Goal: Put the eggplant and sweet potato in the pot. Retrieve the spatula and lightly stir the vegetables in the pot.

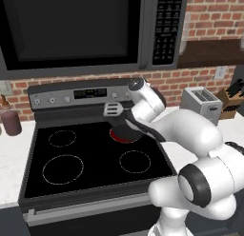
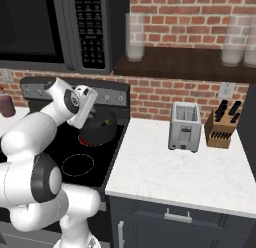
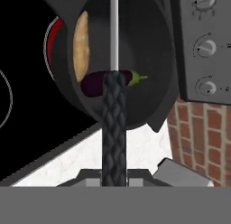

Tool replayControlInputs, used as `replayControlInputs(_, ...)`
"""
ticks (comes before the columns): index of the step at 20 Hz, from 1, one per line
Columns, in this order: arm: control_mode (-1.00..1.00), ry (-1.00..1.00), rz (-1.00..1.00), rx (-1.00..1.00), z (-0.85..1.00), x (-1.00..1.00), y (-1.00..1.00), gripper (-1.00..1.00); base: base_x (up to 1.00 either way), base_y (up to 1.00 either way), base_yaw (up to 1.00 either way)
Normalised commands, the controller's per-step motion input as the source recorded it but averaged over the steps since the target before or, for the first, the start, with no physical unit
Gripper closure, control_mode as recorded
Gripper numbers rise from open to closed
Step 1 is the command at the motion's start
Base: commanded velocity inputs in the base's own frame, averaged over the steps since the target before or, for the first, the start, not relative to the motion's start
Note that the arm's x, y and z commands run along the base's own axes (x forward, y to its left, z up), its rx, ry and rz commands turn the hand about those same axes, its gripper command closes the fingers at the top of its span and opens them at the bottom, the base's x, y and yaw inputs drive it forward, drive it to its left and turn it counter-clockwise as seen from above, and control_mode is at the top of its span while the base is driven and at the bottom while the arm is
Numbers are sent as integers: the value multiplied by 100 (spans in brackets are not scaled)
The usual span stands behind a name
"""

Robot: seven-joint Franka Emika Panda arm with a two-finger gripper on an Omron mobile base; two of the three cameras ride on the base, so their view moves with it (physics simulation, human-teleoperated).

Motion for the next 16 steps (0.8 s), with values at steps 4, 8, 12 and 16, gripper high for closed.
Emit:
replayControlInputs(4,-100,-5,30,-5,17,9,5,100,0,0,0)
replayControlInputs(8,-100,-13,30,-5,4,3,9,100,0,0,0)
replayControlInputs(12,-100,-1,32,-8,-4,9,4,100,0,0,0)
replayControlInputs(16,-100,-1,2,-10,-1,0,0,100,0,0,0)
